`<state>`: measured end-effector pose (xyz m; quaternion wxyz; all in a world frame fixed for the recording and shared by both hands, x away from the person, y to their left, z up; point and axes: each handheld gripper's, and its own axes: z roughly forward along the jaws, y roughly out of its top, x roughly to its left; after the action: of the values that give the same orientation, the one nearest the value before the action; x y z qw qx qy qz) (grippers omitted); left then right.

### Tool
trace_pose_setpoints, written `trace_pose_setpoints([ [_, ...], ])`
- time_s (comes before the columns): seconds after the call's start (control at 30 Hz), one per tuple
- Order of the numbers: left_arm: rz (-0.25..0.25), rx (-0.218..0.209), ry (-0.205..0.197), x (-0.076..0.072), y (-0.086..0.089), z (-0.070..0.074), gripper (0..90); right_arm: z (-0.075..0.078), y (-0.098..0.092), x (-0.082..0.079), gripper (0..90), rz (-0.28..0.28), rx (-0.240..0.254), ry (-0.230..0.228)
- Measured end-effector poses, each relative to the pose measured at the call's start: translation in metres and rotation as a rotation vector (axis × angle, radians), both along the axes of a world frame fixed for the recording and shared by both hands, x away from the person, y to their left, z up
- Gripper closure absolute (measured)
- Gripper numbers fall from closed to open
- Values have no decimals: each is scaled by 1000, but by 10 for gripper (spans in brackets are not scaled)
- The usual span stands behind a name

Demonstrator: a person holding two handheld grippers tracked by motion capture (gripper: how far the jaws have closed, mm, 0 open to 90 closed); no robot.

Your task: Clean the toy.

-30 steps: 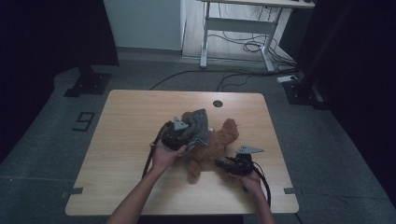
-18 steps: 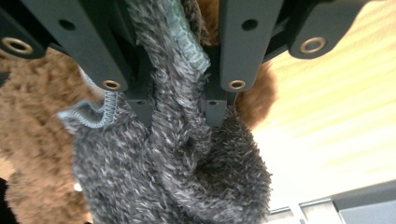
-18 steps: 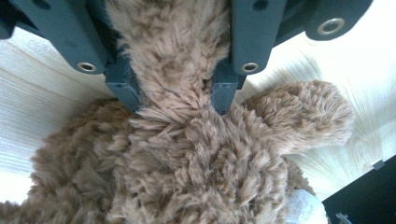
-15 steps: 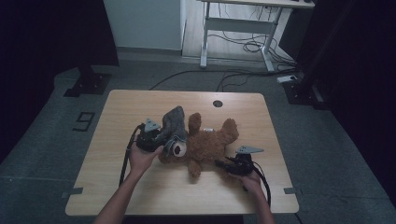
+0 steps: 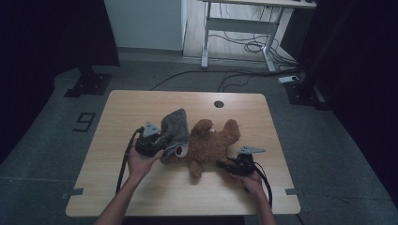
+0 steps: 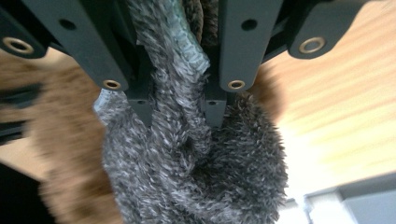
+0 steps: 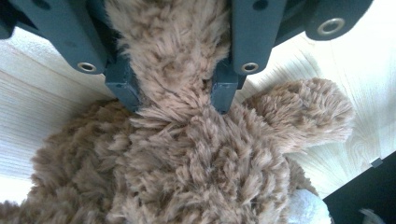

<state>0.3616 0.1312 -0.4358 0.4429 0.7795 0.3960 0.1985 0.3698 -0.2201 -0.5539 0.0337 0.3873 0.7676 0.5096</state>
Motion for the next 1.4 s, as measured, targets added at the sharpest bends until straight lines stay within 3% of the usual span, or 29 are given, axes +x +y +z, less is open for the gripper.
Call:
trace_pose_setpoints([
  [0.17, -126, -15, -29, -8, -49, 12, 727, 0, 0, 0, 626, 0, -1, 1],
  [0.27, -181, -1, -25, -4, -84, 13, 727, 0, 0, 0, 626, 1, -2, -2],
  [0.3, -204, 7, -12, 3, -107, 9, 727, 0, 0, 0, 627, 2, -4, -3],
  [0.33, -204, 7, -12, 3, -107, 9, 727, 0, 0, 0, 627, 2, -4, -3],
  [0.47, -217, 41, 59, 22, -144, -11, 726, 0, 0, -1, 626, -2, -5, -1],
  [0.53, -213, 51, 80, 27, -150, -19, 726, 0, -1, -2, 628, -7, -5, 2],
  [0.6, -208, 46, 77, 28, -146, -19, 726, 0, -1, -2, 628, -10, -4, 4],
  [0.8, -149, 108, 42, 25, -120, -16, 728, 0, 0, -1, 628, -5, -9, 0],
  [0.87, -105, 184, 3, 24, -107, -18, 729, 0, 0, -1, 628, -9, -7, 2],
  [0.9, -69, 229, -25, 24, -93, -23, 729, 0, 0, -1, 628, -8, -5, 2],
  [0.97, -63, 212, -20, 24, -84, -26, 729, 0, 0, 0, 628, -6, -4, 2],
  [1.03, -62, 150, -7, 20, -63, -26, 727, 0, 0, 0, 628, -1, -8, 1],
  [1.17, -59, 124, -22, 14, -52, -22, 727, 0, 2, 0, 628, 4, -17, -1],
  [1.4, 14, 95, -47, 12, -17, -13, 727, 0, 1, 0, 628, 1, -11, 8],
])
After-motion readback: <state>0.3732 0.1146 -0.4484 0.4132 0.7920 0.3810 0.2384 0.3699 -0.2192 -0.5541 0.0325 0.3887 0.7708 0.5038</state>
